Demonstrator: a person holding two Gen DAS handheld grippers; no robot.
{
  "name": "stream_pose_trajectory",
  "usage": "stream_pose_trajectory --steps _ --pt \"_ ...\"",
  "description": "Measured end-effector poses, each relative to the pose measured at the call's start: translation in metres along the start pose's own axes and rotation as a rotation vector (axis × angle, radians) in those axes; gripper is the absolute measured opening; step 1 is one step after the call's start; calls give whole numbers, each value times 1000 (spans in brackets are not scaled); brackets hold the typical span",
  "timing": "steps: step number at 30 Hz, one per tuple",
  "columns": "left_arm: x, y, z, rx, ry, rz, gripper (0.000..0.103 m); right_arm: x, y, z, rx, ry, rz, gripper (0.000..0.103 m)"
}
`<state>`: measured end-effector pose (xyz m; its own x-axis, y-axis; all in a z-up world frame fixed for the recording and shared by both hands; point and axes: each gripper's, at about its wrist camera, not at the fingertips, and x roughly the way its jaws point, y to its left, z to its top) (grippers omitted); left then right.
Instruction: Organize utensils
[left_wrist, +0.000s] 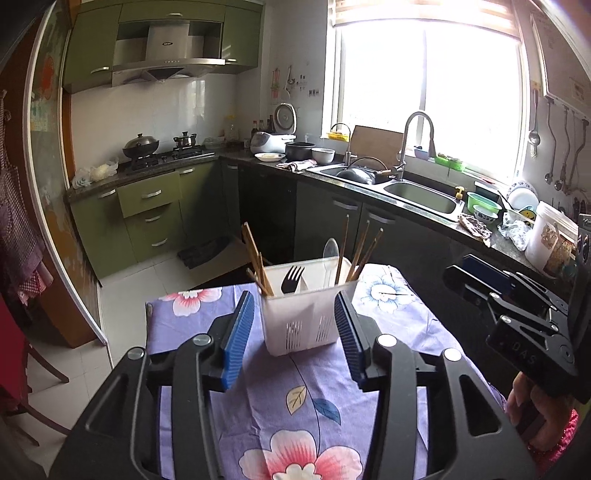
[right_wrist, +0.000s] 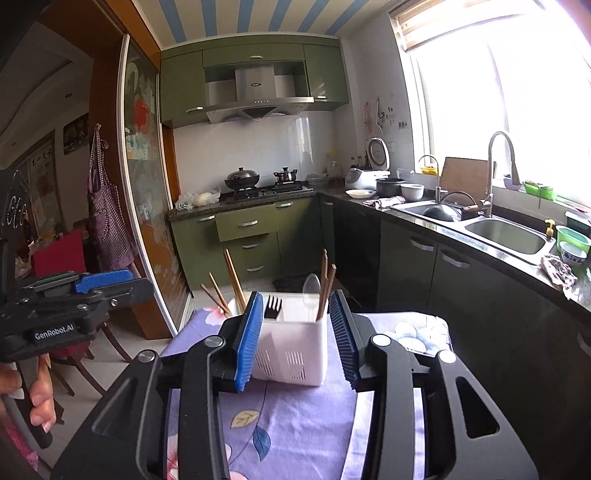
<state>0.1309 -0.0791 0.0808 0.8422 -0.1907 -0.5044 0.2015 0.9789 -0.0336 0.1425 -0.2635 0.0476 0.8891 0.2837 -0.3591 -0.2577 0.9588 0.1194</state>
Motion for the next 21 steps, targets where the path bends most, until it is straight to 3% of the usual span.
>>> stream_pose_trajectory --steps 4,9,12,15,17,21 --pt "-4 5 -45 -9 4 27 53 -12 -14 -50 31 48 -31 48" --pt "-2 9 -88 -32 19 31 61 -26 -29 -94 64 78 -39 65" --pt "-11 10 -108 -29 -4 42 69 -40 -34 -106 70 69 -51 79" --pt "-26 9 -119 -29 -53 65 89 -59 -35 -115 75 48 -49 94" --pt "-37 8 -125 -21 -83 81 96 -70 -34 -116 69 40 -53 98" --pt "-53 2 -139 2 -96 104 96 -86 -24 -120 42 56 -55 98"
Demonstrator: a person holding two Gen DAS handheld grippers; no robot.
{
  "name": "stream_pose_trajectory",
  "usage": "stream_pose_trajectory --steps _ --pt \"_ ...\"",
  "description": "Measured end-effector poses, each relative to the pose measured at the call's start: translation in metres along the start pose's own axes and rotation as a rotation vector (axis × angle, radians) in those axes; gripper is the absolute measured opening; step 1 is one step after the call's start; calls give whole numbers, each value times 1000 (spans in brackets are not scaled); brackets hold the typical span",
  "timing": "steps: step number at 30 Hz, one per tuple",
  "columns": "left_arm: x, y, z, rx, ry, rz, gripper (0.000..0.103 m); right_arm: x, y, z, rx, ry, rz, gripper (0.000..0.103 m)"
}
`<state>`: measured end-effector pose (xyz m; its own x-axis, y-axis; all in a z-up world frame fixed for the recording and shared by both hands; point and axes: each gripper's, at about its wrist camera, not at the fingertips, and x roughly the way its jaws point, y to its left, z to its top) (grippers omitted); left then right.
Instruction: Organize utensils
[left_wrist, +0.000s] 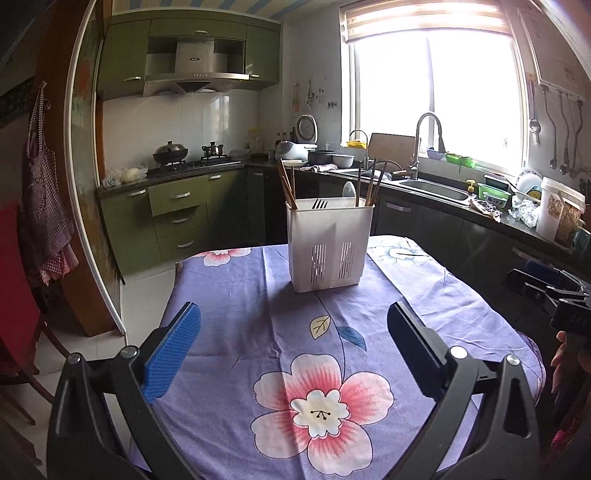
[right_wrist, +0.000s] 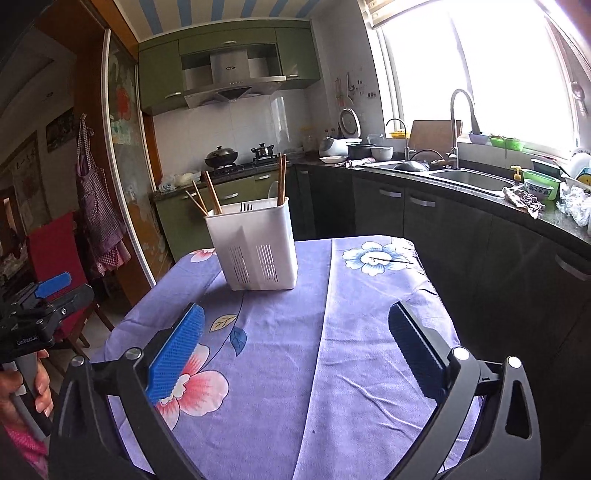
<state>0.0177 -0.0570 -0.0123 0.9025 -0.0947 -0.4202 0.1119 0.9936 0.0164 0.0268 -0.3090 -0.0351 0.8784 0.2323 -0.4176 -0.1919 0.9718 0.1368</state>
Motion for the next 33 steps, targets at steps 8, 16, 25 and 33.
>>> stream_pose_trajectory --steps 8,16,25,33 --pt "-19 15 -13 -73 21 -1 96 -35 19 -5 -49 -27 -32 98" --pt "-36 21 -14 -85 7 25 96 -52 28 -8 -68 -31 -36 98" --pt "-44 20 -13 -85 -3 25 96 -56 32 -9 -72 -34 -28 98" --pt "-45 18 -11 -86 -4 34 96 -53 30 -9 -69 -30 -23 98"
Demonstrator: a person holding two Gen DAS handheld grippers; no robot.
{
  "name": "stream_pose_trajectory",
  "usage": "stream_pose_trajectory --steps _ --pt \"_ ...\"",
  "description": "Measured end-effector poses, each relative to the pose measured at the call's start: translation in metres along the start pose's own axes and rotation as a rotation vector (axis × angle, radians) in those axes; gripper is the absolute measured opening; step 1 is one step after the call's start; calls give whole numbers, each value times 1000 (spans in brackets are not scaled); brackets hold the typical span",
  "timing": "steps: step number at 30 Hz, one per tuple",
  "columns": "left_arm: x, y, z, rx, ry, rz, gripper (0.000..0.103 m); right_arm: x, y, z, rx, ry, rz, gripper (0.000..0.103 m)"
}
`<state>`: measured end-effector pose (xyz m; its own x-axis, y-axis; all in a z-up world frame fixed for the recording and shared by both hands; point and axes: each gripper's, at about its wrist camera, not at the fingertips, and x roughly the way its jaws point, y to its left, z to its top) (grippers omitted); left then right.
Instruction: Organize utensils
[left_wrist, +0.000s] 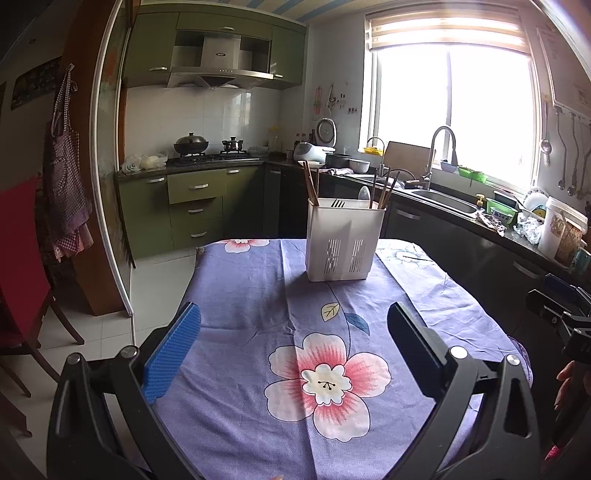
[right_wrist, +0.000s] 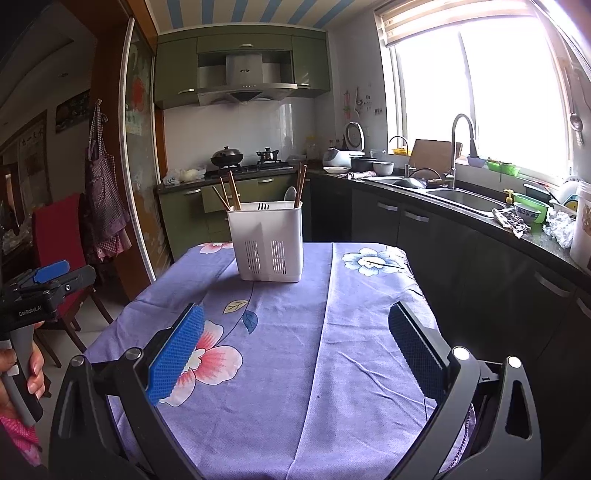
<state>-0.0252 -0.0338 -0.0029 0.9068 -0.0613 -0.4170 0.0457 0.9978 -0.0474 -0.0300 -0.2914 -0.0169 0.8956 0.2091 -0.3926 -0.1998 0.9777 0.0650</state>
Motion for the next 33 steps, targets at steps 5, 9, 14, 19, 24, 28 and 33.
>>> stream_pose_trajectory --steps 5,9,14,19,24,28,33 --pt "1 1 0 -6 1 1 96 2 0 -1 -1 4 3 98" --pt "3 2 0 -10 7 4 96 2 0 -2 0 5 3 98" --pt "4 2 -1 -5 7 10 96 3 1 -3 -3 6 5 98" --pt "4 2 -2 -4 6 16 96 4 2 -3 -2 2 3 98" --pt "5 4 -4 -13 15 9 96 4 3 -3 0 2 5 98" --pt "7 5 -4 -17 28 -2 96 4 4 -4 -2 2 9 98" --pt "9 3 -6 -3 34 9 96 4 5 -4 2 4 11 98"
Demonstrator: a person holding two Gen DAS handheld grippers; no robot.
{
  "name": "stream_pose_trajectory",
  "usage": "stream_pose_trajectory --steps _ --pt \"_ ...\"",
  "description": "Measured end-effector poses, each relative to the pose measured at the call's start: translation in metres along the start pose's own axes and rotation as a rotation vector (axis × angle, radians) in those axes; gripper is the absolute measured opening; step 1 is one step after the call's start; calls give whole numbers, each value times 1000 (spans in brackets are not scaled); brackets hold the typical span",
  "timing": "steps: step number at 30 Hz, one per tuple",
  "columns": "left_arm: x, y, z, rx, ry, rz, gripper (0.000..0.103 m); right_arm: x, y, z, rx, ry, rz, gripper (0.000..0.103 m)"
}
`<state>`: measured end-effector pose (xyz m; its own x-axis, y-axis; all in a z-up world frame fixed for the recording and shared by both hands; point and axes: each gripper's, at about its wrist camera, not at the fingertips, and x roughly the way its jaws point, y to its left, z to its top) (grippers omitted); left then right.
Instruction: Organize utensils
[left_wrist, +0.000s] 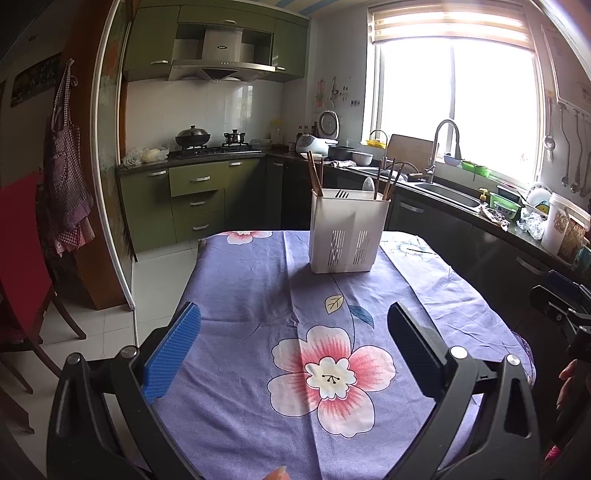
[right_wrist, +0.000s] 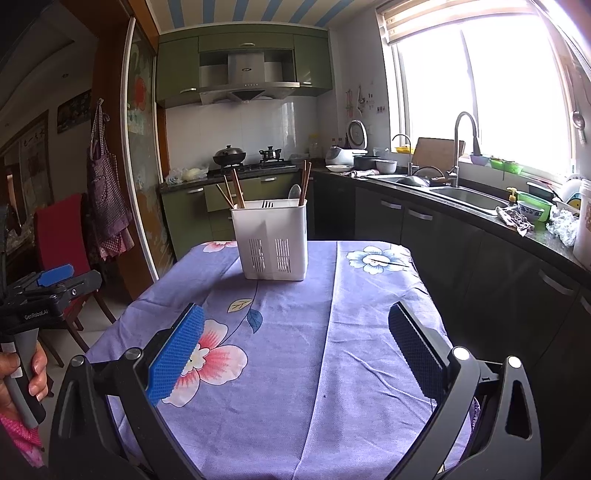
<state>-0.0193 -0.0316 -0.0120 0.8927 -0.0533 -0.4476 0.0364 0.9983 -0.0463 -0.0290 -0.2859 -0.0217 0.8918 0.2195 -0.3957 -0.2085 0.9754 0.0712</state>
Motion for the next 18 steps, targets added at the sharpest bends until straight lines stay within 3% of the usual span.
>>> stream_pose_trajectory --steps 11,18 --pt "0 5 -1 -24 0 -19 96 1 1 1 -1 2 0 98" --pt "-5 2 3 -3 -17 13 96 2 2 -1 -2 4 0 98"
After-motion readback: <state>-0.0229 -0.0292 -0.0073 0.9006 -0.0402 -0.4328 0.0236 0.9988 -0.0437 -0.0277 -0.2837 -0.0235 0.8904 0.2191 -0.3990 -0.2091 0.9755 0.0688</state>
